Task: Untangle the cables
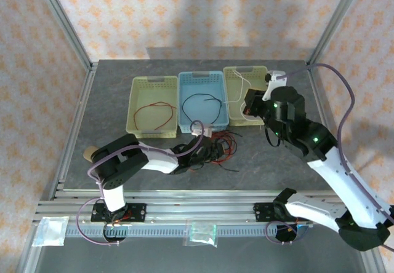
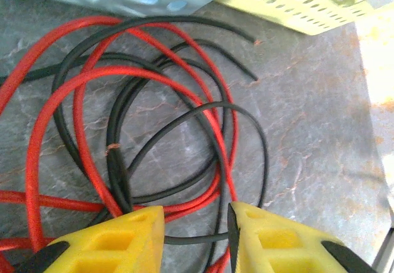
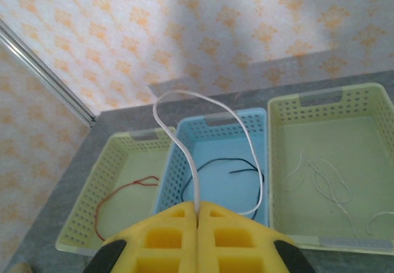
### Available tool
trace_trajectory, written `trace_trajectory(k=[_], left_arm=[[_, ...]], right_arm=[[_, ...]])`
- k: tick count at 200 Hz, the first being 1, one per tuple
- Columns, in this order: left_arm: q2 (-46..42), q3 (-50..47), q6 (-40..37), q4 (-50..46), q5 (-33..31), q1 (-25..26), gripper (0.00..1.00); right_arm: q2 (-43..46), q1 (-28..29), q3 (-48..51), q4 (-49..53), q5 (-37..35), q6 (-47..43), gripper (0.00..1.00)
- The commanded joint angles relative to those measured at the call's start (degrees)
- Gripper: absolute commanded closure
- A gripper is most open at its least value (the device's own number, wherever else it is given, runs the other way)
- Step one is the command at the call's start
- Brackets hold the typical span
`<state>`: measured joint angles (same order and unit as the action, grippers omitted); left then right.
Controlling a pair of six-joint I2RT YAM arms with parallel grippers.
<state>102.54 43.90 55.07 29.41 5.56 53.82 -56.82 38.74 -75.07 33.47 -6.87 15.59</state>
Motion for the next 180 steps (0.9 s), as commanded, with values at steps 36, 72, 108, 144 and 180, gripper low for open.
trace_trajectory(k=[36,72,108,144,180], left_arm=[[-11.23,7.36,-7.87,-12.18,-6.16,-0.39,0.67],[-17.93,7.03,-9.58,-16.92,-11.62,-0.4,0.66],[-25.22,5.17,-10.64,-20.5,-15.59,-1.25,0.65],[-31.15,3.49,-10.99,-23.61,-18.05,-2.7,0.63],[-34.41,2.34,-11.39,-25.78,-20.26,-4.53,0.63]], right_arm=[[-7.28,-4.1,-5.31,3.03,-1.14,-1.39,1.0],[-10.5,-8.18,-5.88,4.35,-0.65,-1.77,1.0],[-15.37,-12.15,-5.32,3.15,0.56,-1.77,1.0],[-21.02,-16.91,-4.11,0.62,3.49,-2.46,1.0],[-26.38,-20.43,-3.61,-3.7,3.19,-1.93,1.0]])
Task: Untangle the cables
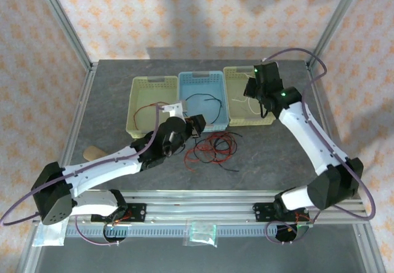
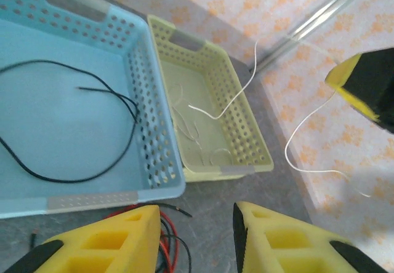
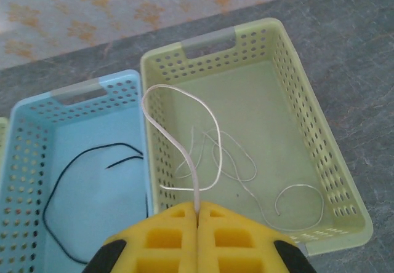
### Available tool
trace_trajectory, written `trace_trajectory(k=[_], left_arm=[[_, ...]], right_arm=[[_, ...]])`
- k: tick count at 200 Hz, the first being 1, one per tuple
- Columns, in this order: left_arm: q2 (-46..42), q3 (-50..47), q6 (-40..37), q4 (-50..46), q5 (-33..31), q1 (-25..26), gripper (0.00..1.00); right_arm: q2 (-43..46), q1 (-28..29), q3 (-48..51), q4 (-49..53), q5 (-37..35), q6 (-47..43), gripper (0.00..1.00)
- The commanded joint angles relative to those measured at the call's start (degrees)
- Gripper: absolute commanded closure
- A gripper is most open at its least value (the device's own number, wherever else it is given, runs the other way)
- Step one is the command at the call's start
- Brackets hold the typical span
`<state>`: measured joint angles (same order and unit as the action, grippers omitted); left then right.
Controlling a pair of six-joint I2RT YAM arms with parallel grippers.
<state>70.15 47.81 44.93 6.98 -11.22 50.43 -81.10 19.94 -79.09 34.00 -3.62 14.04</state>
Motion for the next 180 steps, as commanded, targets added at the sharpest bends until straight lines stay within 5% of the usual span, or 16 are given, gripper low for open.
trace_trajectory(k=[1,79,180], left_arm=[[-2.07,-1.62,-1.24,-3.37,-3.55,-1.22,0.63],[-2.1,-1.2,-3.27,-6.22,-0.28,-3.36,0.56],[4.53,0.19,-4.03,-6.28,2.32,-3.34,0.53]], right_arm=[[-2.29,-1.74,0.42,-4.39,-0.11,-0.35,1.0],[-19.51,-8.63,-6.72,-6.27,1.58,3.36,1.0],[-35.09,-9.2,-15.65,-5.13,8.75,1.61,0.99]])
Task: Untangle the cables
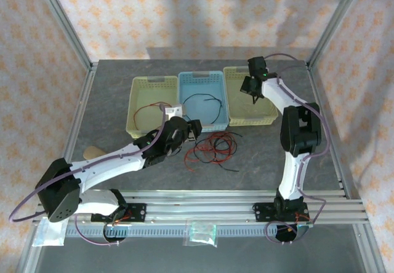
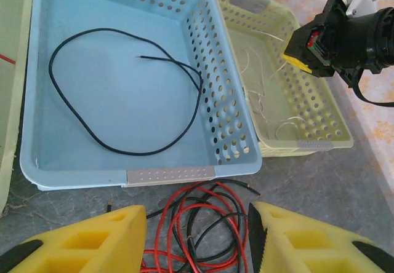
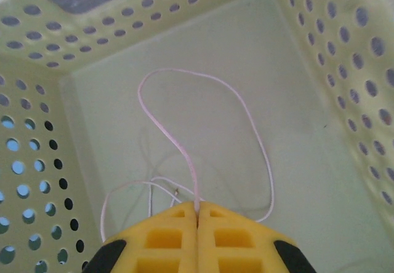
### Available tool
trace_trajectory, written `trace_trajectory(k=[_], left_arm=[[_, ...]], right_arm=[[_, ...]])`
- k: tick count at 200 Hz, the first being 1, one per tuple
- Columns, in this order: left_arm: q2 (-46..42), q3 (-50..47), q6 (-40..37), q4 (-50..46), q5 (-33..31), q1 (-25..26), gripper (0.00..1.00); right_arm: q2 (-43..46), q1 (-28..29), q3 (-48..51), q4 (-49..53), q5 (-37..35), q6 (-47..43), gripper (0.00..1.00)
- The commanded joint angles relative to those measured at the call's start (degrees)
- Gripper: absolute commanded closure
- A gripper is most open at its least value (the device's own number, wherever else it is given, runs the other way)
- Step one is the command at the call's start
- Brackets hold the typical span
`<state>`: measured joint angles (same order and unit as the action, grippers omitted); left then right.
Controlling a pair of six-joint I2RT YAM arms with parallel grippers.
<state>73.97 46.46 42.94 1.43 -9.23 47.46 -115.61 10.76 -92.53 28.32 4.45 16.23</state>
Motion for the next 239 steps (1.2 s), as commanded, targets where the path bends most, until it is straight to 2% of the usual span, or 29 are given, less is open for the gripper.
trace_trajectory(k=[1,50,79,107,145,199,239], left_arm=[[0.72,1.49,-2.14,-0.64,0.34,-0.36,0.53],[1.66,1.62,-4.28,-0.58,-0.61,-0.38,0.53],[2.9,2.38,-4.62,-1.47,0.58,-0.38,0.53],[3.41,2.67,-4.02,-2.15,2.19,-0.38,0.52],[4.49,2.95,-3.08,-5.63,4.05,0.23,0.53],[9.77,2.85,-1.09,-6.16,4.32,4.31,0.52],[15.58,4.19,1.62,-6.03,4.93,5.45,0.45]], right_arm=[[-0.58,0.01,-2.21,0.58,0.71,-0.58,0.99],[1.49,-0.03,-1.11,-0.14,1.52,-1.07,0.85],[4.3,0.03,-0.21,-0.54,2.31,-1.46,0.64],[9.13,-0.01,1.82,-0.89,2.54,-1.95,0.49],[19.95,0.38,9.03,-2.18,2.82,-1.67,0.48],[38.16,5.64,26.15,-2.56,2.69,3.19,0.54],[49.17,8.87,38.49,-1.73,4.46,9.48,0.56]])
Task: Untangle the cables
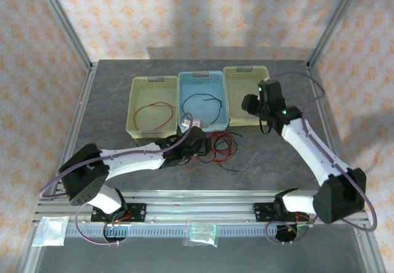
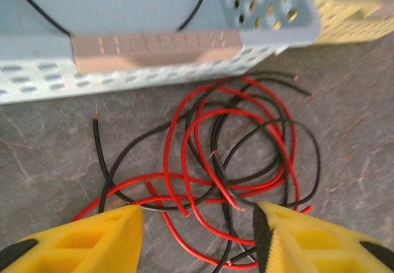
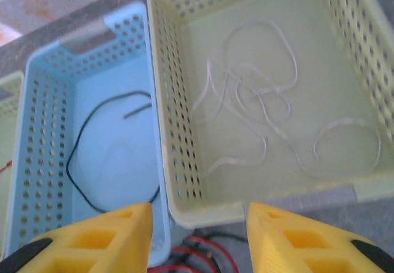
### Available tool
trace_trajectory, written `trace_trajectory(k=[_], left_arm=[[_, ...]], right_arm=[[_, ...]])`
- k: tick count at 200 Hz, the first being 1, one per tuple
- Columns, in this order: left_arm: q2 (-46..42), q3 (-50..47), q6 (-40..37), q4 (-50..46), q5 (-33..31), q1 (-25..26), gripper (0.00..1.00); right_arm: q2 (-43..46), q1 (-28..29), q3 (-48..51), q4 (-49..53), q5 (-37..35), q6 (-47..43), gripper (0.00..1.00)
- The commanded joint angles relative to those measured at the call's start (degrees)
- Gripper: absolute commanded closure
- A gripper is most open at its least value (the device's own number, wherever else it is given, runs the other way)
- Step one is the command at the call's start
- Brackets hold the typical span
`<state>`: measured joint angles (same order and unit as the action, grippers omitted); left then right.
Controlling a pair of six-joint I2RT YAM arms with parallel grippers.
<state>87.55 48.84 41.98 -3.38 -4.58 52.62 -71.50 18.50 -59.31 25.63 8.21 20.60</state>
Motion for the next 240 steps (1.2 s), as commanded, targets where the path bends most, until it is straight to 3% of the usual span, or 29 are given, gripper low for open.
trace_trajectory(k=[1,29,71,111,160,200,240], left_arm=[[2.05,1.8,2.67,-1.21,0.27,0.29,0.45],[3.97,1.95,4.43,-1.63,0.16,0.29,0.39],[6.1,3.11,4.43,-2.48,0.56,0.25,0.41],[9.39,5.76,4.58,-2.22,0.19,0.29,0.42],[11.95,7.38,5.02,-3.2,-1.28,0.29,0.46],[14.7,10.81,3.83,-6.3,-3.17,0.72,0.38],[17.41,13.01,3.98,-7.13,-3.08,0.98,0.38]], right_arm=[[5.46,1.16,5.57,0.98,0.82,5.26,0.56],[9.02,1.87,12.08,1.32,3.08,7.89,0.57],[9.24,2.35,19.58,-1.62,9.9,10.41,0.57],[8.93,2.42,25.86,-8.32,14.79,14.54,0.63],[4.84,2.5,28.91,-13.96,17.39,14.82,0.64],[1.08,2.58,30.27,-17.72,19.18,15.5,0.69],[-1.13,2.51,30.48,-19.04,19.26,15.61,0.7]])
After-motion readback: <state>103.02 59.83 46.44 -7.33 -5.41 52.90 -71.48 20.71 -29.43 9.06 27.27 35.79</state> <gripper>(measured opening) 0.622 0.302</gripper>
